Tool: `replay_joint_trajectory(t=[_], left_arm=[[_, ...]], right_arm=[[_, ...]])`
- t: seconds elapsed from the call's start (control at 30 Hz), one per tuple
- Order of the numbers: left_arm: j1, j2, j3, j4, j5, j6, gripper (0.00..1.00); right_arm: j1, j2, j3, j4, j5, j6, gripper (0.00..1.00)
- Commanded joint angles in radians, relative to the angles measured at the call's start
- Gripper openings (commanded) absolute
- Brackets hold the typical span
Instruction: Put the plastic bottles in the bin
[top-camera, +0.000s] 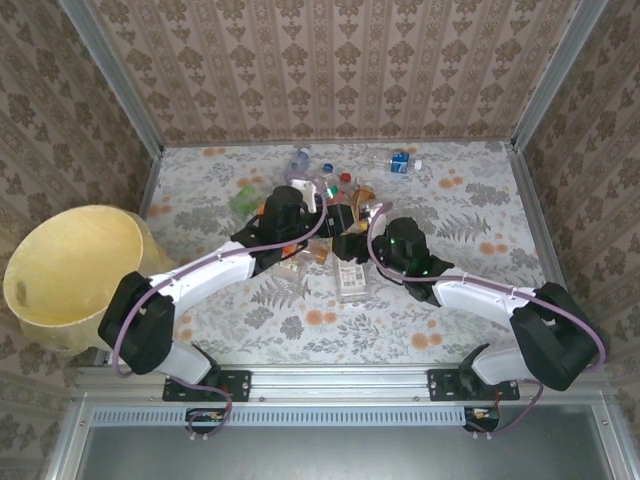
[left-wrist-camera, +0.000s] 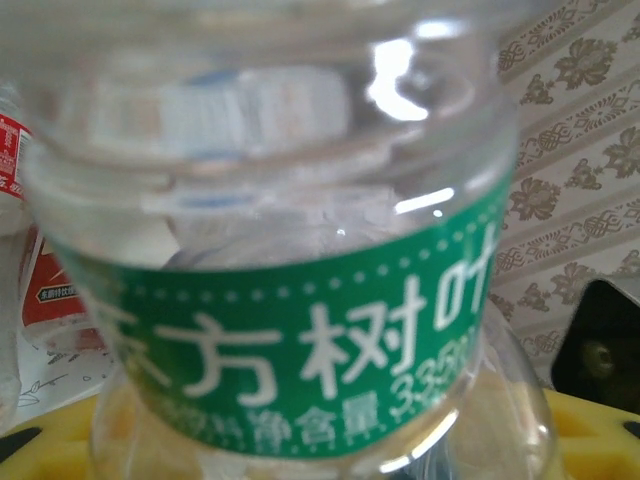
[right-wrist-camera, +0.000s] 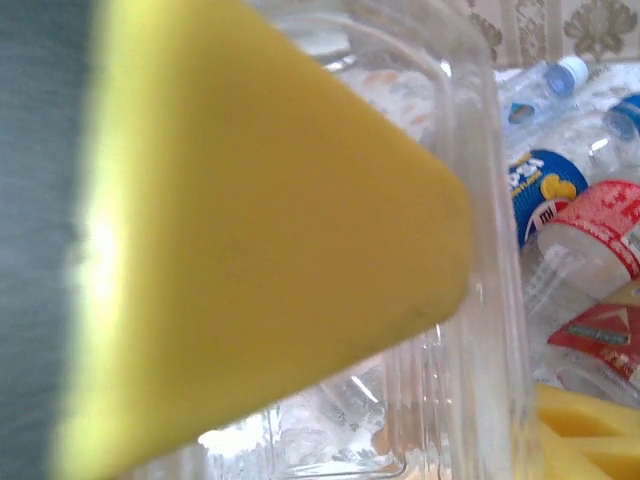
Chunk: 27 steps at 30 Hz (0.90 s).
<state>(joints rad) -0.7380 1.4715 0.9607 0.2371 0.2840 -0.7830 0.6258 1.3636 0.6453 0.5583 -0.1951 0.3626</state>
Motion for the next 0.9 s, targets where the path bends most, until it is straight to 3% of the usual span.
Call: replay_joint_trajectory(t=[0.0, 0.07, 0.2, 0.47, 0.7, 0.87], left_arm=[[0.02, -0.042, -0.016, 0.012, -0.01, 0.03, 0.55], [0.036, -0.078, 0.0, -0.065, -0.06, 0.087, 0.55], [0.07, -0.172, 0.012, -0.205, -0.182, 0.193, 0.53], [0.122, -0.321, 0.173, -0.594, -0.511, 0.399, 0.52], [0.132, -0.39, 0.367, -0.816, -0.692, 0.617, 0.52], [0.139, -0.396, 0.476, -0.909, -1.008, 0.782, 0.54]], right_arm=[[0.006, -0.025, 0.049, 0.019, -0.046, -0.03, 0.83], [0.006, -0.046, 0.057, -0.026, -0.058, -0.052, 0.92], [0.006, -0.103, 0.052, -0.09, -0.03, -0.089, 1.0], [0.004, -0.177, 0.038, -0.185, 0.322, -0.078, 1.0], [-0.011, -0.174, 0.007, -0.175, 0.458, -0.027, 1.0], [-0.029, -0.171, 0.014, -0.174, 0.467, -0.025, 1.0]])
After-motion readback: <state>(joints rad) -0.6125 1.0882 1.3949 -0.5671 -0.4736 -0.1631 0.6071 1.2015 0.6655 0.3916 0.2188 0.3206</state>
